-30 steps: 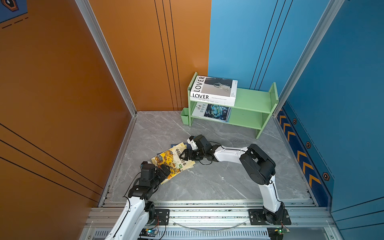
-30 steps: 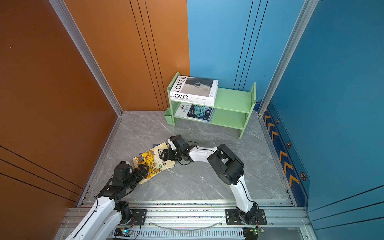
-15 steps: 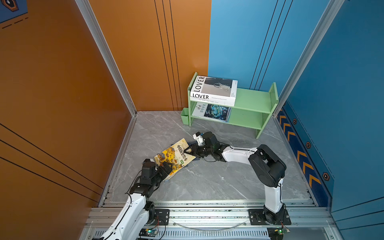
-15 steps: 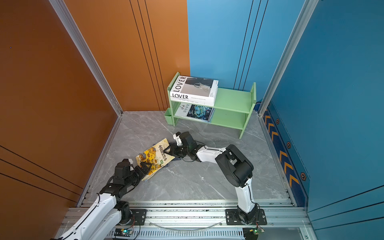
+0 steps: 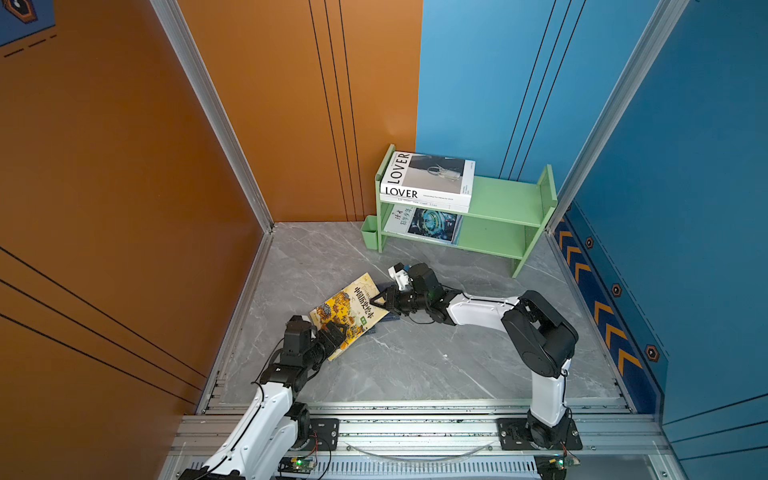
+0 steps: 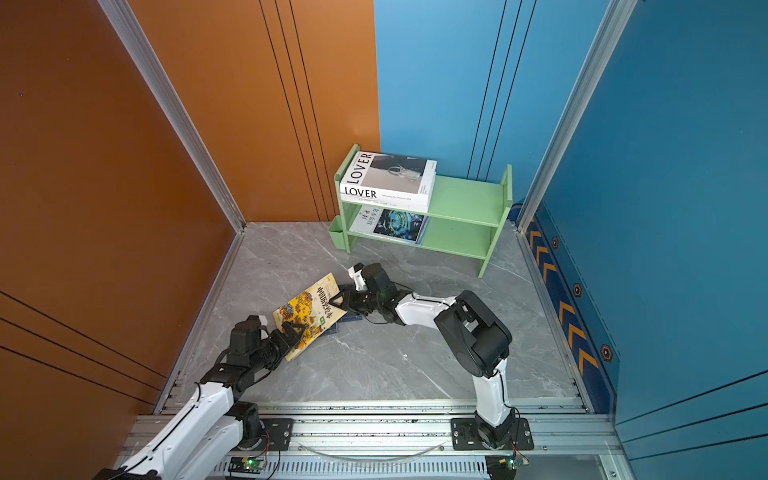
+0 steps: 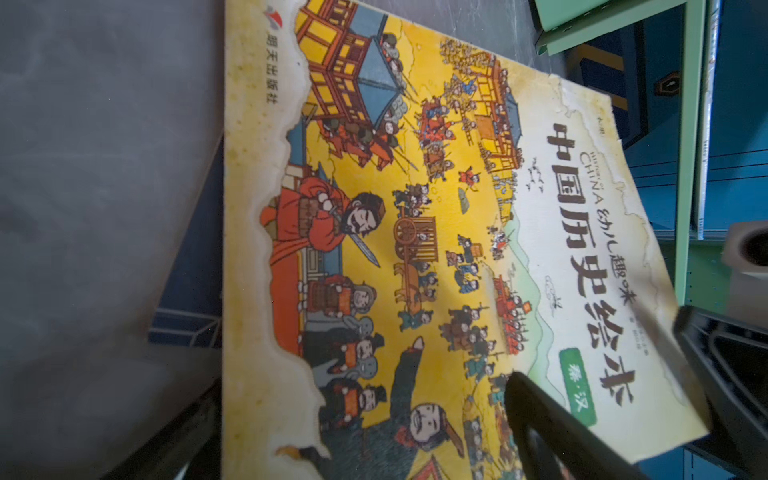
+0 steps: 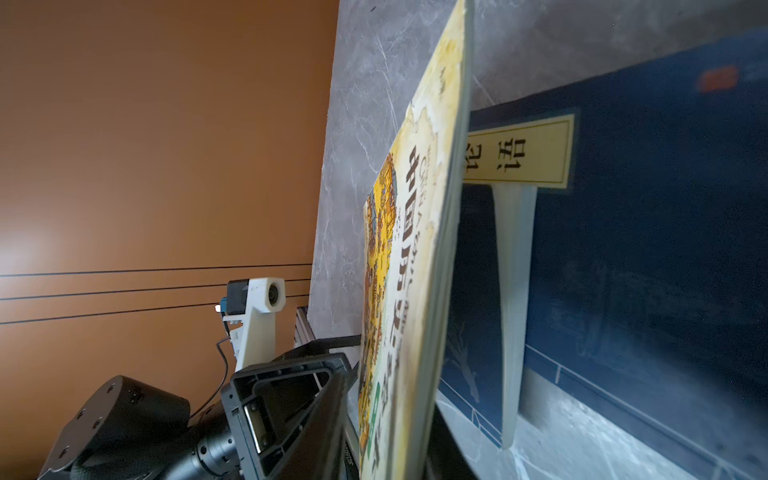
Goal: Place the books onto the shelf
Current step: 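Grasp the yellow picture book's edges with both grippers and lift it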
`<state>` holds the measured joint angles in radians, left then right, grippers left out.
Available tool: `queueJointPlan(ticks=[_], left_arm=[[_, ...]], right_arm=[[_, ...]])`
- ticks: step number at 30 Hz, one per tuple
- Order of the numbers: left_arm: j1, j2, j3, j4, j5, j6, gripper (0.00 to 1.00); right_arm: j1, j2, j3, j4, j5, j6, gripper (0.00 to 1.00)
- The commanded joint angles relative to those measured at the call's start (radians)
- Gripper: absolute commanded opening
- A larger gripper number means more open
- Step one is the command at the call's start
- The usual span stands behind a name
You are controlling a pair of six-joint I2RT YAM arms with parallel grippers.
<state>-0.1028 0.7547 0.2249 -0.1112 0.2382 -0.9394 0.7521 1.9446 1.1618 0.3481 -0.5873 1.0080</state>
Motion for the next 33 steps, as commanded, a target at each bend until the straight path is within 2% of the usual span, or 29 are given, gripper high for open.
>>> queueJointPlan(ticks=[1, 6, 8, 13, 17, 21, 26, 29, 33], left_arm=[[0.003, -0.008, 0.061, 0.011, 0.035, 0.026, 0.99], [0.011, 0.000, 0.172, -0.068, 0.040, 0.083, 0.98], [0.022, 0.005, 0.229, -0.150, 0.047, 0.116, 0.98], [0.065, 0.049, 0.383, -0.245, 0.114, 0.203, 0.98], [0.068, 0.139, 0.484, -0.230, 0.202, 0.274, 0.98], [-0.019, 0.291, 0.607, -0.224, 0.242, 0.415, 0.98], [-0.183, 0.501, 0.796, -0.192, 0.340, 0.617, 0.98], [-0.203, 0.633, 0.920, -0.154, 0.427, 0.653, 1.00], [-0.212, 0.794, 1.038, -0.087, 0.534, 0.655, 0.96]], right_arm=[[-0.003, -0.036, 0.010, -0.080, 0.033, -0.051, 0.19], [-0.019, -0.072, 0.024, -0.143, 0.043, -0.095, 0.11], [-0.040, -0.087, 0.024, -0.143, 0.024, -0.101, 0.09], [-0.121, -0.161, -0.003, -0.153, -0.018, -0.129, 0.08], [-0.175, -0.251, 0.003, -0.274, -0.067, -0.253, 0.09], [-0.255, -0.320, 0.042, -0.474, -0.180, -0.456, 0.09], [-0.383, -0.386, 0.065, -0.637, -0.335, -0.598, 0.10], [-0.432, -0.434, 0.069, -0.714, -0.383, -0.658, 0.10], [-0.470, -0.503, 0.060, -0.757, -0.442, -0.700, 0.09]])
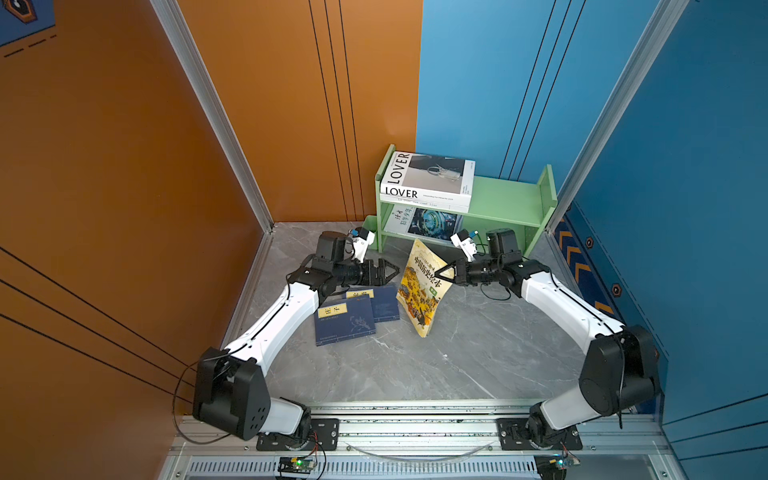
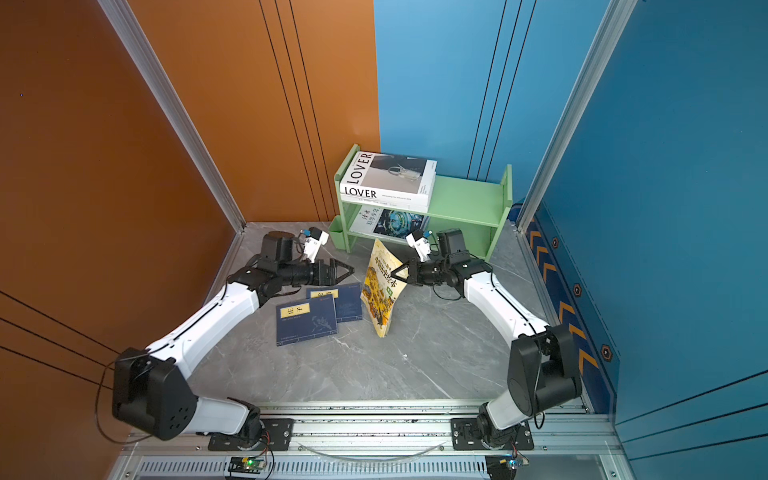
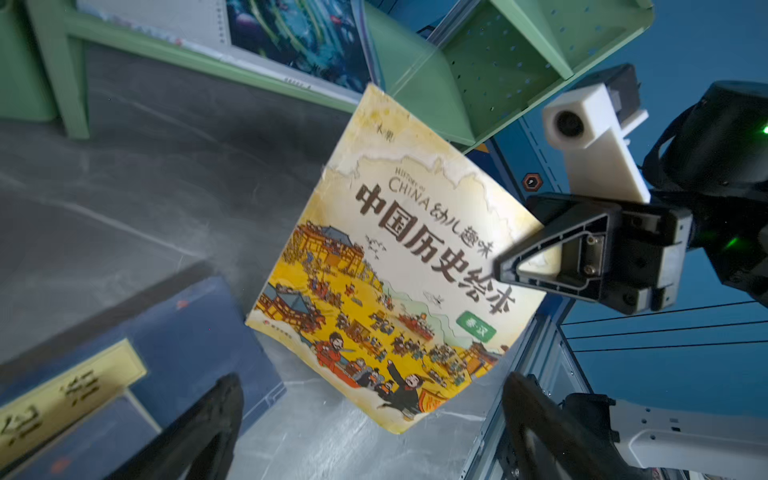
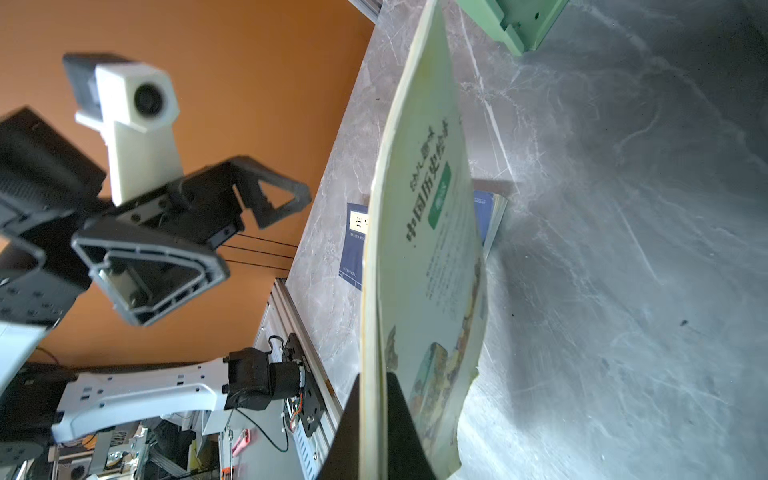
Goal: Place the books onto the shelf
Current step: 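Grasp the yellow picture book's edges with both grippers and lift it, then carry the upright yellow book toward the shelf with both grippers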
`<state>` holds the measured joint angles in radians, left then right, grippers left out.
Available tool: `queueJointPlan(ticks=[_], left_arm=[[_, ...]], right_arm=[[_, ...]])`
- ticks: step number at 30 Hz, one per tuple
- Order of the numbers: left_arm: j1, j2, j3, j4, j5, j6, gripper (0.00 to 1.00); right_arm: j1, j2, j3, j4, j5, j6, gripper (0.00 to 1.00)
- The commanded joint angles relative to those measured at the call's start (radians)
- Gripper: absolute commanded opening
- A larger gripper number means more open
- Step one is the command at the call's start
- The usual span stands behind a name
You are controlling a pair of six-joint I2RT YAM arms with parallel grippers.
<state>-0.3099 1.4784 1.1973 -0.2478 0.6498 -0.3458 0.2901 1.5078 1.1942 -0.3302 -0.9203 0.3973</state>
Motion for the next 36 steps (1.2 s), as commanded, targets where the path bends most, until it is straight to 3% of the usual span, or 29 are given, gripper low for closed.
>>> queueJointPlan(ticks=[1, 6, 12, 16, 22, 27, 31, 36], left_arm=[[-0.012, 0.100, 0.094, 0.051, 0.131, 0.063, 0.95], [-0.064, 0.231, 0.193, 0.050, 0.173, 0.075, 0.95], [-0.075, 0.273, 0.178, 0.235, 0.319, -0.010, 0.87], [-0.076, 0.247, 0.154, 0.301, 0.409, -0.051, 0.75], [-0.085, 0.191, 0.124, 0.297, 0.464, -0.061, 0.49], [-0.098, 0.138, 0.117, 0.174, 0.397, 0.006, 0.28], [-0.117, 0.099, 0.094, 0.168, 0.355, 0.005, 0.10], [-0.144, 0.059, 0.039, 0.241, 0.292, -0.061, 0.00]], right_arm=[[-0.016, -0.078, 0.025, -0.081, -0.123, -0.088, 0.10], [-0.032, -0.121, 0.019, -0.082, -0.171, -0.062, 0.09], [-0.057, -0.161, 0.022, -0.083, -0.199, -0.034, 0.09], [-0.090, -0.176, 0.014, -0.078, -0.184, -0.019, 0.09], [-0.122, -0.168, -0.002, 0.003, -0.142, 0.050, 0.09], [-0.121, -0.162, -0.039, 0.225, -0.118, 0.179, 0.09], [-0.105, -0.139, -0.030, 0.280, -0.086, 0.208, 0.08], [-0.093, -0.092, -0.027, 0.336, -0.057, 0.258, 0.10]])
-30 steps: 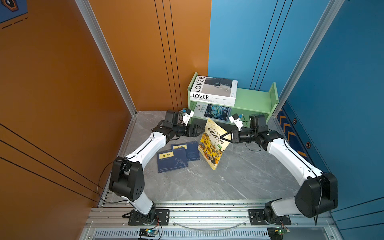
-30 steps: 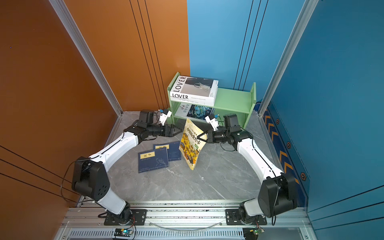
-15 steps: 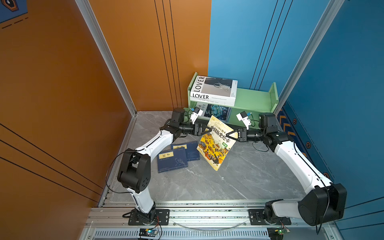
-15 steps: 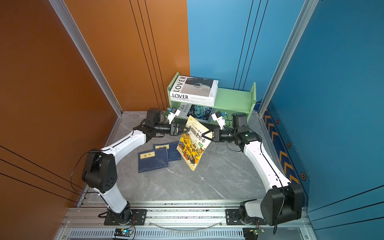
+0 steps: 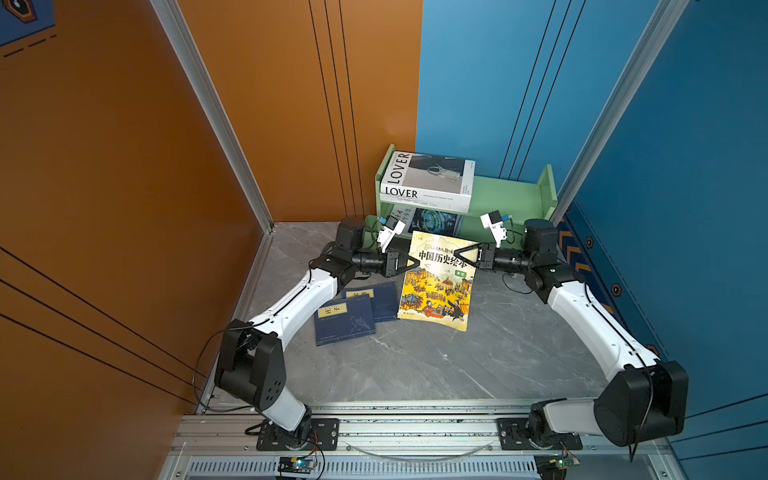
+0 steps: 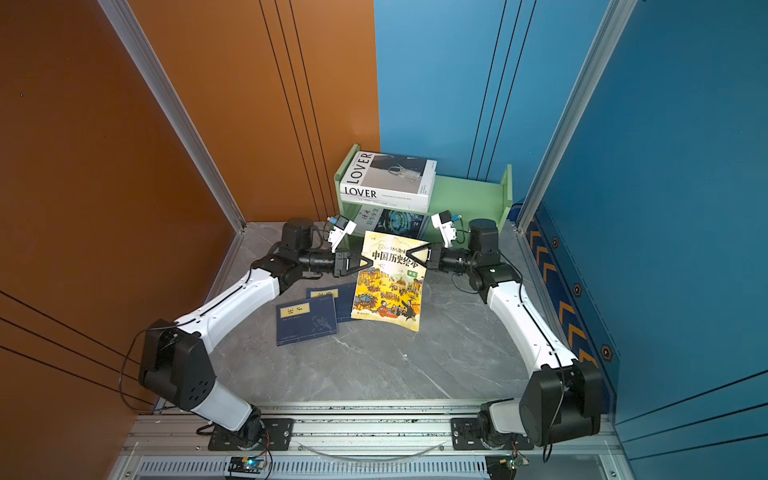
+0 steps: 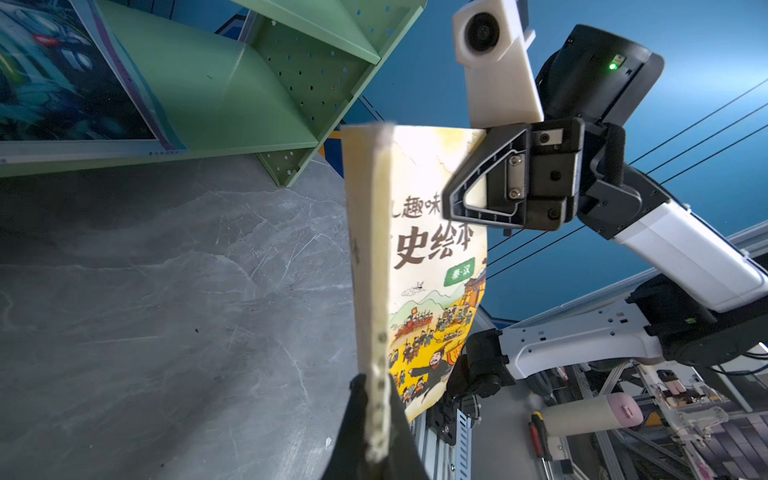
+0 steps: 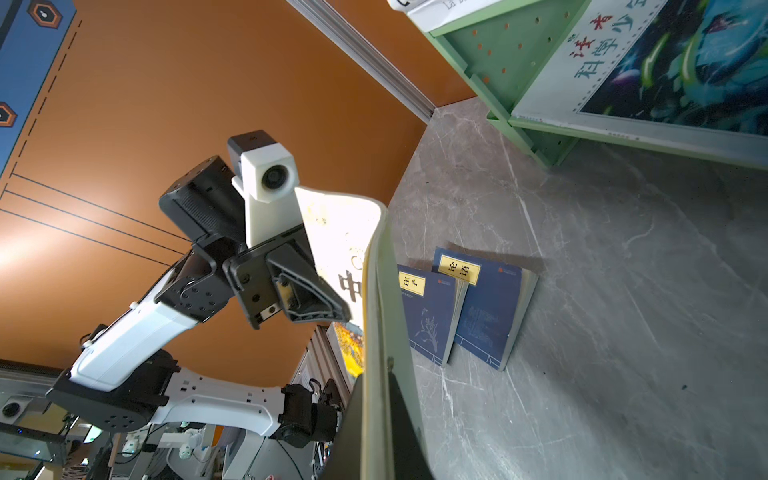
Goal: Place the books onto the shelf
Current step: 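Carry the upright yellow book toward the shelf with both grippers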
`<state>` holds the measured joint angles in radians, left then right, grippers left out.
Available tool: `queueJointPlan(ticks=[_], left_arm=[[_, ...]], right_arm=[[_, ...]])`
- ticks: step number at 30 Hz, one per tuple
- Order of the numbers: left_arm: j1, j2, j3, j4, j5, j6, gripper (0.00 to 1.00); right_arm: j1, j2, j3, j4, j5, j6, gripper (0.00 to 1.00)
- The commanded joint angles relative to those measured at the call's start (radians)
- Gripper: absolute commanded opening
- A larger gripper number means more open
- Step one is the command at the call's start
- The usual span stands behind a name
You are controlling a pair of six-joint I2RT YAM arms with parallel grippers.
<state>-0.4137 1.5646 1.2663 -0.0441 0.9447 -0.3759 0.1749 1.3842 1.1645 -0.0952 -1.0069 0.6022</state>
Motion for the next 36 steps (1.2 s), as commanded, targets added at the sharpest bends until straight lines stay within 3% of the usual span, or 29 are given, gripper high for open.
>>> queueJointPlan(ticks=[1, 6, 10, 12, 16, 21, 27, 36], left_arm=[[-0.041, -0.034, -0.045, 0.060, -0.016, -0.054, 0.00], [-0.037, -0.068, -0.123, 0.108, -0.162, -0.179, 0.00], [-0.020, -0.102, -0.228, 0.242, -0.270, -0.362, 0.00], [-0.005, -0.115, -0.305, 0.305, -0.326, -0.459, 0.00], [0.044, -0.151, -0.409, 0.367, -0.468, -0.636, 0.00], [0.073, -0.197, -0.507, 0.409, -0.632, -0.756, 0.00], [0.073, -0.215, -0.566, 0.417, -0.825, -0.870, 0.00], [0.041, -0.170, -0.558, 0.483, -0.933, -0.972, 0.00]], right_arm=[[0.022, 0.042, 0.004, 0.101, 0.048, 0.064, 0.15], [0.024, 0.091, -0.028, 0.127, 0.148, 0.130, 0.27], [0.038, 0.140, -0.075, 0.138, 0.200, 0.176, 0.41], [0.039, 0.155, -0.103, 0.140, 0.237, 0.196, 0.54], [0.040, 0.165, -0.155, 0.134, 0.326, 0.222, 0.67], [0.042, 0.161, -0.209, 0.121, 0.435, 0.277, 0.81], [0.099, 0.159, -0.317, 0.226, 0.510, 0.457, 0.86], [0.257, 0.200, -0.436, 0.460, 0.617, 0.728, 0.91]])
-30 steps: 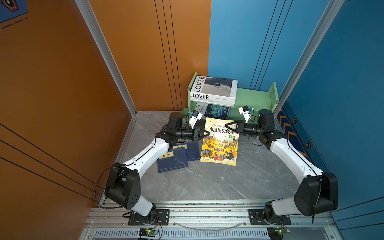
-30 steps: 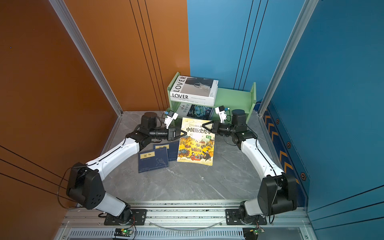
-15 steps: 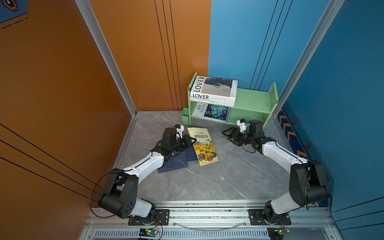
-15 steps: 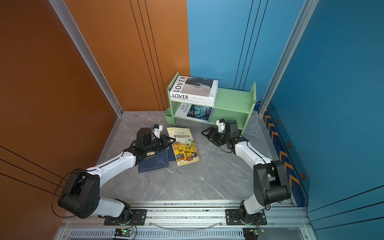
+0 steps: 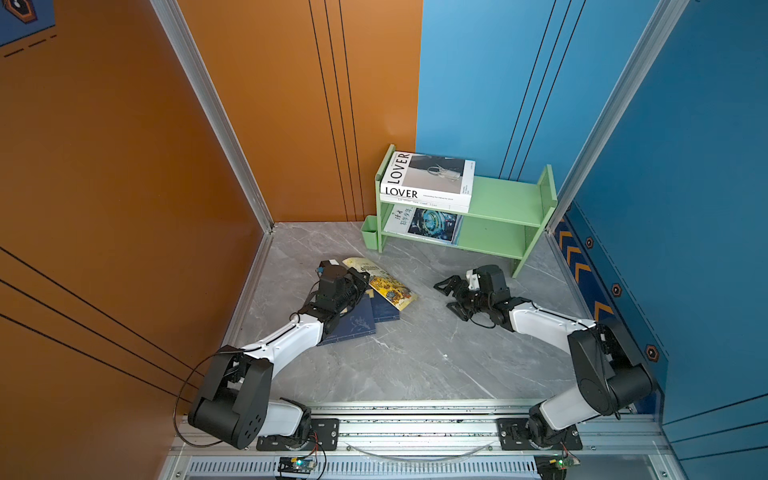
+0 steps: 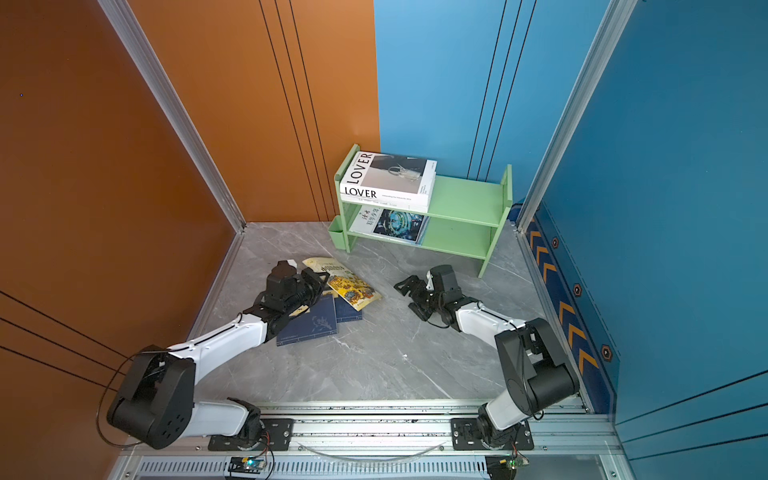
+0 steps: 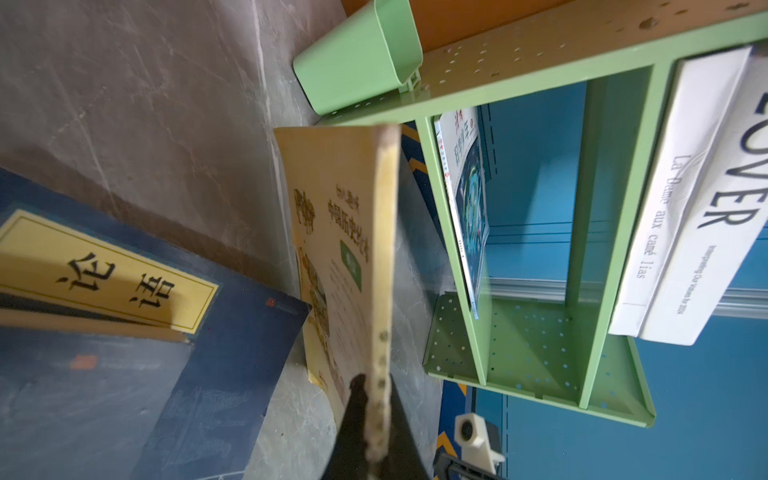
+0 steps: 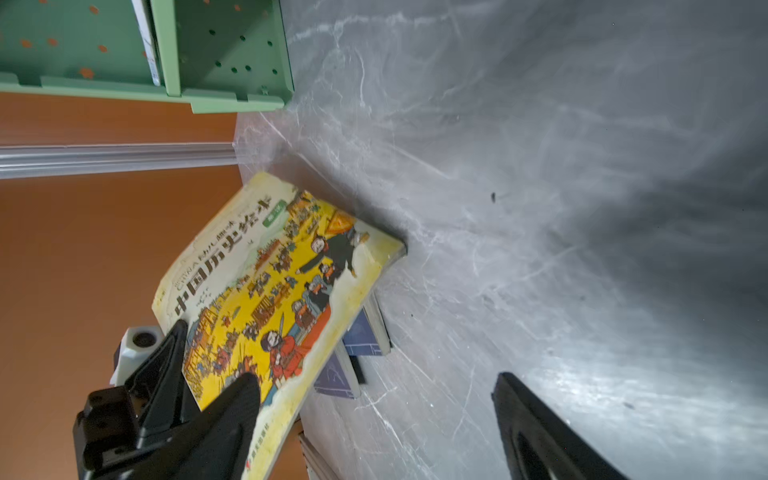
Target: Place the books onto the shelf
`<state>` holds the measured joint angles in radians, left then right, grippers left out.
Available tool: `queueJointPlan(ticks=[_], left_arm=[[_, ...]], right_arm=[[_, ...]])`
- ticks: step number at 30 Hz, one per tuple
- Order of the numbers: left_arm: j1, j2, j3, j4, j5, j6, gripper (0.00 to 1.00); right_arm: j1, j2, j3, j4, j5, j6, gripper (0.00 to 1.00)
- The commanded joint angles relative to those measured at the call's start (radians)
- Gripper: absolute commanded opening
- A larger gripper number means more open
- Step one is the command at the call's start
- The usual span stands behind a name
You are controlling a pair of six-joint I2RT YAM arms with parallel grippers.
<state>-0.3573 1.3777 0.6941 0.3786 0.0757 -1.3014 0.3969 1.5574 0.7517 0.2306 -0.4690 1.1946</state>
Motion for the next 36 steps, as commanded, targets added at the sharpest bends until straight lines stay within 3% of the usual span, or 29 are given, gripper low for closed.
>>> queueJointPlan(ticks=[1, 7, 15, 19, 21, 24, 28, 33, 36], left_arm=[[-0.024, 0.028, 0.015, 0.071, -0.069, -0.064, 0.00], [-0.067, 0.088, 0.005, 0.165, -0.076, -0.143, 0.00], [-0.089, 0.089, -0.024, 0.194, -0.074, -0.154, 0.00], [-0.098, 0.081, -0.065, 0.195, -0.082, -0.157, 0.00], [-0.094, 0.078, -0.088, 0.194, -0.083, -0.159, 0.00], [-0.079, 0.064, -0.127, 0.185, -0.079, -0.151, 0.01], [-0.059, 0.020, -0.135, 0.115, -0.050, -0.078, 0.06], [-0.031, -0.052, -0.032, -0.111, 0.047, 0.126, 0.06], [-0.040, -0.087, 0.051, -0.259, 0.071, 0.245, 0.05]], right_arm=[[0.060, 0.040, -0.021, 0.149, 0.104, 0.151, 0.91], [0.144, 0.171, 0.017, 0.284, 0.140, 0.263, 0.88], [0.161, 0.303, 0.030, 0.530, 0.170, 0.369, 0.78], [0.161, 0.328, 0.049, 0.557, 0.169, 0.378, 0.58], [0.159, 0.331, 0.045, 0.580, 0.179, 0.387, 0.40], [0.160, 0.323, 0.027, 0.627, 0.195, 0.397, 0.21], [0.165, 0.295, 0.036, 0.610, 0.182, 0.330, 0.09], [0.176, 0.227, 0.071, 0.512, 0.141, 0.157, 0.04], [0.193, 0.147, 0.105, 0.358, 0.155, -0.003, 0.03]])
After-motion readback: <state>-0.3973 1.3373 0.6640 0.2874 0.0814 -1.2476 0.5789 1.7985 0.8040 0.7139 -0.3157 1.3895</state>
